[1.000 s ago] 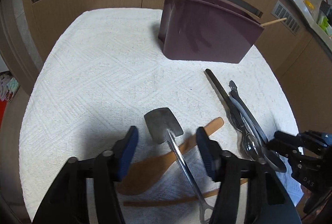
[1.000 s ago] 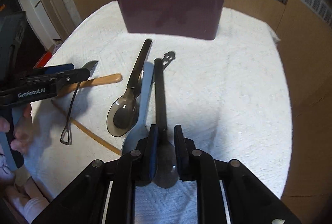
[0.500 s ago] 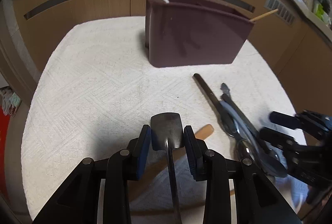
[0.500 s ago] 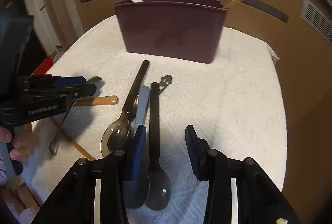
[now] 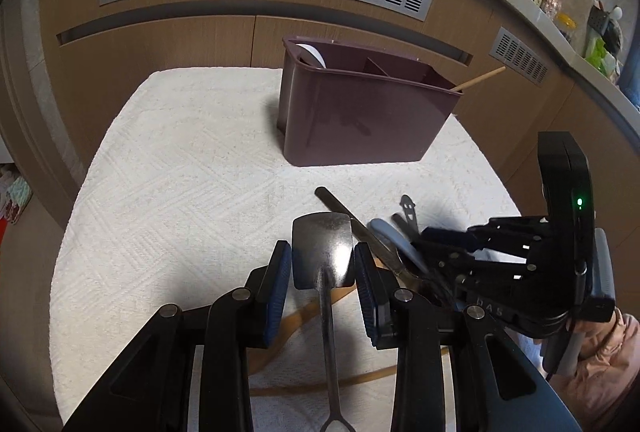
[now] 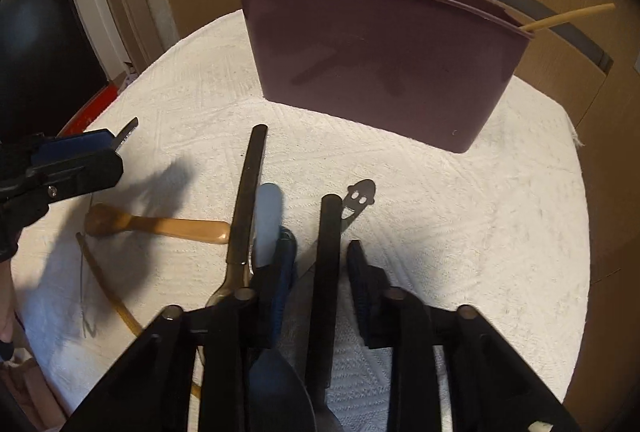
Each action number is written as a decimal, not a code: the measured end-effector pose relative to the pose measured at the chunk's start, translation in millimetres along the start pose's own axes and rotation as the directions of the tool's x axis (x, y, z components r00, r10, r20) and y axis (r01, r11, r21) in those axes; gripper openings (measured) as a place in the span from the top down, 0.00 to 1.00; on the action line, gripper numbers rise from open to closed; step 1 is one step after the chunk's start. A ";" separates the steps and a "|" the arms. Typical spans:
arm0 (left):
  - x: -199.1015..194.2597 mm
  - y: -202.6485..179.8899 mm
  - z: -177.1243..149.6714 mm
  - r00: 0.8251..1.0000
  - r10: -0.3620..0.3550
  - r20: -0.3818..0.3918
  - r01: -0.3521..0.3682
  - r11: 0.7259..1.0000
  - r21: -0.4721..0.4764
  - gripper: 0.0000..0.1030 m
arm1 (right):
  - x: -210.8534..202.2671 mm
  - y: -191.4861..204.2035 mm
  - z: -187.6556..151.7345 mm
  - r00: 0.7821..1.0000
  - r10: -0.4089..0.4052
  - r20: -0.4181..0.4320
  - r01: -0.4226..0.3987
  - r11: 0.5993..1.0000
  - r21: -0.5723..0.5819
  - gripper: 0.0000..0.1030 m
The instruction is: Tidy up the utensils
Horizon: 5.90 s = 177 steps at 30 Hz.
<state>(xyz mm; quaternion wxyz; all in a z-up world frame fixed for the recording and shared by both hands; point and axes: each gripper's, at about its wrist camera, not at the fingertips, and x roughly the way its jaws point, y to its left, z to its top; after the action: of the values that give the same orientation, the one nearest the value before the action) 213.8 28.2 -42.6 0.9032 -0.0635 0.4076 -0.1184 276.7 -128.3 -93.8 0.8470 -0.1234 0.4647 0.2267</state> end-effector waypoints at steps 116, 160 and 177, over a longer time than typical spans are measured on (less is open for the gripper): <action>2.6 -11.1 12.1 0.991 0.136 -0.019 -0.136 0.991 -0.012 0.95 | -123.0 -27.7 -22.5 0.946 -0.094 0.311 0.026 0.976 0.217 0.90; 68.4 -1.3 20.0 0.947 0.237 -0.215 -0.256 0.965 -0.064 0.45 | -112.1 -41.2 -46.5 0.941 -0.138 0.308 0.060 0.966 0.251 0.90; 31.6 -36.5 7.1 0.987 0.161 0.011 -0.161 0.985 0.068 0.68 | -113.9 -40.4 -43.3 0.943 -0.117 0.312 0.037 0.967 0.251 0.90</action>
<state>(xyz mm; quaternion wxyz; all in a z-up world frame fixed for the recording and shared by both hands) 233.4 -15.2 -53.0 0.9126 0.0003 0.4046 -0.0587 212.2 -212.2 -21.1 0.9289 0.0012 0.3377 0.1522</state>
